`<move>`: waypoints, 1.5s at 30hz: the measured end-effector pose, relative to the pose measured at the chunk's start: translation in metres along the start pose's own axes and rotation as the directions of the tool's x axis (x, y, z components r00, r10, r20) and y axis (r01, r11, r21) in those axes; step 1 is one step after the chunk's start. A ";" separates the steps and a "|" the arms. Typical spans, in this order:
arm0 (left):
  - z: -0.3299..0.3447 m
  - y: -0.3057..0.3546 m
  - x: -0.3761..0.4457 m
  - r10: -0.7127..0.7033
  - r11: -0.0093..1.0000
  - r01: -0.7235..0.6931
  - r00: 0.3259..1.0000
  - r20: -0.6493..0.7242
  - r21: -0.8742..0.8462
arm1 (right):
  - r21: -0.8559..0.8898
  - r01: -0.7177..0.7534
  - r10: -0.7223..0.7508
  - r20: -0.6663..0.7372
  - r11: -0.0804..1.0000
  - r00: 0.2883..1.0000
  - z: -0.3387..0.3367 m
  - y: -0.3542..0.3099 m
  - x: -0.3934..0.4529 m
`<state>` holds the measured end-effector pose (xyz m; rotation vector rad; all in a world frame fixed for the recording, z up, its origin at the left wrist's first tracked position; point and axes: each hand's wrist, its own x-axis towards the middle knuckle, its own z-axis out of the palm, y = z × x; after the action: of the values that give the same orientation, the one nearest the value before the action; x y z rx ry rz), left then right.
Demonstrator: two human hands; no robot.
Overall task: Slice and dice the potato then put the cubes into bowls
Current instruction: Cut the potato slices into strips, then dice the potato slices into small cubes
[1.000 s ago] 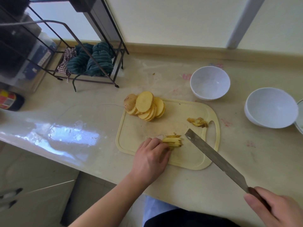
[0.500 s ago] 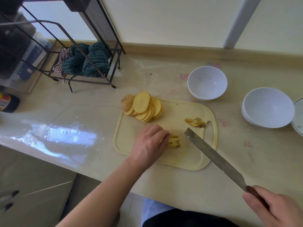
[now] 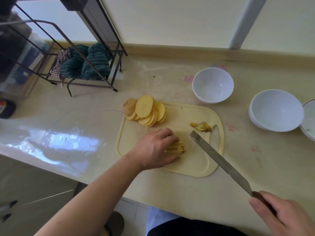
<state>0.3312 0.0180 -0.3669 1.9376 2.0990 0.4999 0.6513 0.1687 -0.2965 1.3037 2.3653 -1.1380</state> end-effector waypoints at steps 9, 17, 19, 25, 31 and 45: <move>0.023 0.026 -0.012 -0.237 0.971 0.227 0.958 -0.158 -0.079 | 0.305 -0.104 0.040 0.209 0.947 0.977 0.013 -0.038 0.012; 0.037 0.052 -0.011 -0.381 0.924 0.355 0.887 -0.263 -0.141 | 0.300 -0.065 0.002 0.207 0.952 0.978 0.028 -0.060 0.022; 0.038 0.051 -0.012 -0.372 0.927 0.344 0.891 -0.259 -0.147 | 0.246 -0.021 -0.024 0.178 0.969 0.984 0.035 -0.061 0.020; 0.040 0.050 -0.010 -0.341 0.940 0.324 0.893 -0.295 -0.106 | 0.306 -0.053 -0.035 0.276 0.951 0.960 0.037 -0.065 0.020; 0.045 0.047 -0.012 -0.266 0.963 0.265 0.906 -0.328 -0.049 | 0.315 -0.079 -0.044 0.364 0.946 0.930 0.036 -0.061 0.024; 0.040 0.037 -0.011 -0.214 0.977 0.203 0.902 -0.376 -0.068 | 0.286 -0.038 -0.035 0.245 0.957 0.969 0.039 -0.058 0.017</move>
<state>0.3820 0.0127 -0.3884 1.6749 2.4817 0.9163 0.5888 0.1333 -0.3015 1.1622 2.0746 -1.5934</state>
